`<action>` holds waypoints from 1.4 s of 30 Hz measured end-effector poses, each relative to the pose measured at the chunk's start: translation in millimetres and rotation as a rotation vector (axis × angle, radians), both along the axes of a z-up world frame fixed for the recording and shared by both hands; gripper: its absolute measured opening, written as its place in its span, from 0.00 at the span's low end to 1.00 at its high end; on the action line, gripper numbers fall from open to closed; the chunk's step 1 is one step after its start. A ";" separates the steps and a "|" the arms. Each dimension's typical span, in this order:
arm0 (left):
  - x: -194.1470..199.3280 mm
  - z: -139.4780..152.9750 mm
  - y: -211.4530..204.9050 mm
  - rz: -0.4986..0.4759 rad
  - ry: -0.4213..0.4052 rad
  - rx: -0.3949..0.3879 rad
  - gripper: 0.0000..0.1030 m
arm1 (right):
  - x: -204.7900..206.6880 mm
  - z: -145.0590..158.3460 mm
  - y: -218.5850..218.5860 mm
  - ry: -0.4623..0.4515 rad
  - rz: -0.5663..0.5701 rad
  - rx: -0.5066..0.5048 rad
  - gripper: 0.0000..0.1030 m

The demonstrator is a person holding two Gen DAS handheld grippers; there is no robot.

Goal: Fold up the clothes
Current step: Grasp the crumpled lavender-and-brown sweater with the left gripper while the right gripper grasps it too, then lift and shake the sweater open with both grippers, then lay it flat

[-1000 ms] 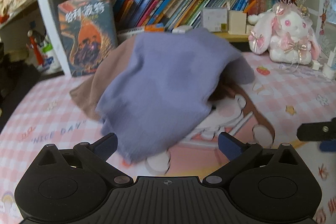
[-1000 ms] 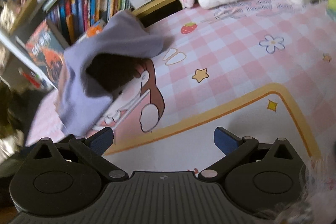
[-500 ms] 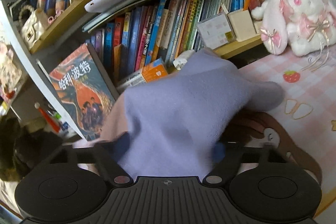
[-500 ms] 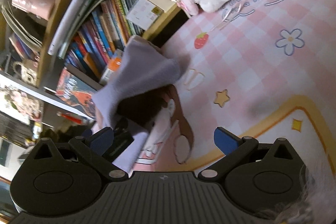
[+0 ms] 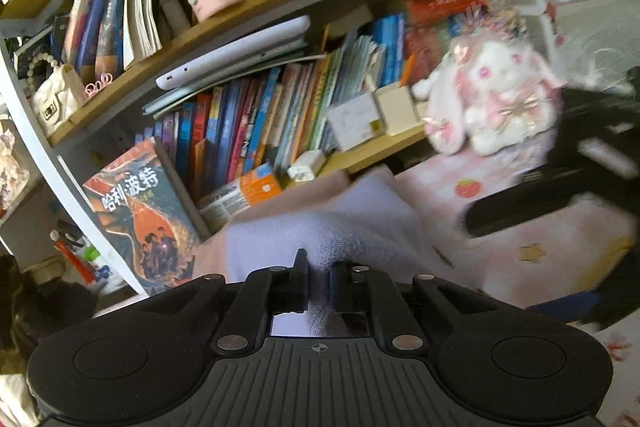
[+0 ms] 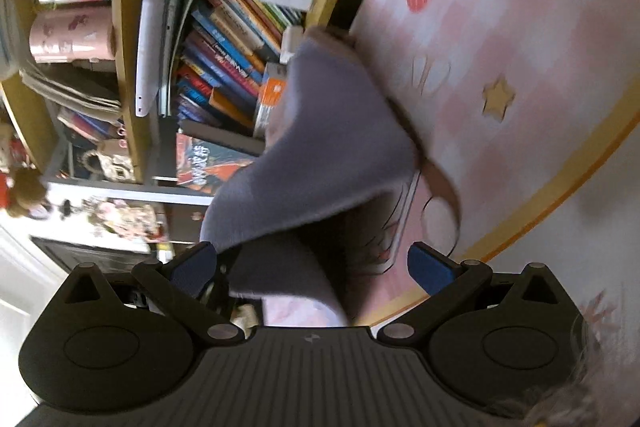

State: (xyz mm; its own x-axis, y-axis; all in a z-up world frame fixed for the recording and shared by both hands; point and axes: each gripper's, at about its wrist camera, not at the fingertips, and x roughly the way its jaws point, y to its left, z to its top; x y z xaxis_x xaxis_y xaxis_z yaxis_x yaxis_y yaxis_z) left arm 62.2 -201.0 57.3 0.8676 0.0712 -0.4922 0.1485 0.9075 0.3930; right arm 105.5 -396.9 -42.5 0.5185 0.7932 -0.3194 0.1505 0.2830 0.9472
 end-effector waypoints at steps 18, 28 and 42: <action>-67.6 17.7 -1.2 -0.015 0.070 -0.152 0.08 | -10.4 -30.3 -1.5 0.176 -0.139 0.170 0.47; -80.4 94.8 -19.6 -0.247 -0.169 -0.300 0.08 | 3.6 73.8 -61.8 -0.252 -0.232 0.234 0.10; -83.7 139.4 74.7 -0.261 -0.294 -0.718 0.08 | 41.9 287.7 11.4 -0.790 0.029 0.118 0.10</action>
State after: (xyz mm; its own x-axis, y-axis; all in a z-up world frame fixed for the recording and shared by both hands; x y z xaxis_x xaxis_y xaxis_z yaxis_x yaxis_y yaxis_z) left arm -21.5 -126.3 196.7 0.9134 -0.3969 -0.0911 0.3711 0.9034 -0.2149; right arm 147.4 -385.5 245.2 0.5350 0.8155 0.2210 -0.5834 0.1673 0.7948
